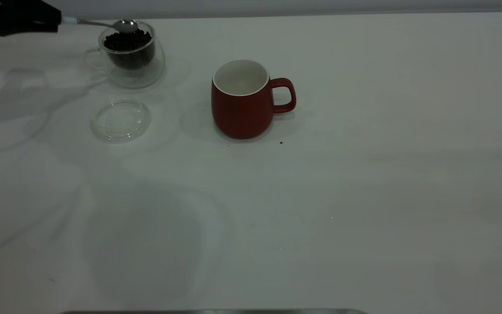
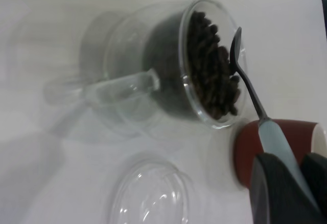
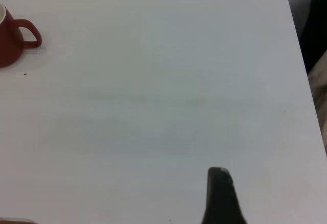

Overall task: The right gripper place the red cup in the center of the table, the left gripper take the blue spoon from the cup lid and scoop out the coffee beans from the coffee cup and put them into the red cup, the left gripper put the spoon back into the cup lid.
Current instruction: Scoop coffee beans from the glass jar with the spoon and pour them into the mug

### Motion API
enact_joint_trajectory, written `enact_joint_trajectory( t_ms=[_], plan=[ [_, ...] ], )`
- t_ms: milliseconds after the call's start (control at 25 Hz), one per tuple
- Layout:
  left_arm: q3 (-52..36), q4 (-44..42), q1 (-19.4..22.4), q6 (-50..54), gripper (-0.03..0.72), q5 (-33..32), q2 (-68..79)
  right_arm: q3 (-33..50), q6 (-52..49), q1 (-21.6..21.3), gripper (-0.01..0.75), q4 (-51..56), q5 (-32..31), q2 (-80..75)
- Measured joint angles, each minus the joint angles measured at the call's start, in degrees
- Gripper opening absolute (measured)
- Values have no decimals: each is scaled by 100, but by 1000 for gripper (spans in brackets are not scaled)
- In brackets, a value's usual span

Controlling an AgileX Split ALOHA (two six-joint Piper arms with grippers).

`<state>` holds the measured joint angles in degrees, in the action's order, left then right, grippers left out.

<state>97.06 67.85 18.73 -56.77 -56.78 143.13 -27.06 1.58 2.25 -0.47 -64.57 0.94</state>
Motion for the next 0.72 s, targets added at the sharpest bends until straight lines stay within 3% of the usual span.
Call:
enact_joint_trajectory(
  t_ms=[720],
  plan=[
    [0,27,0,41,122,147,227,0,0,0,531,0,0,0]
  ],
)
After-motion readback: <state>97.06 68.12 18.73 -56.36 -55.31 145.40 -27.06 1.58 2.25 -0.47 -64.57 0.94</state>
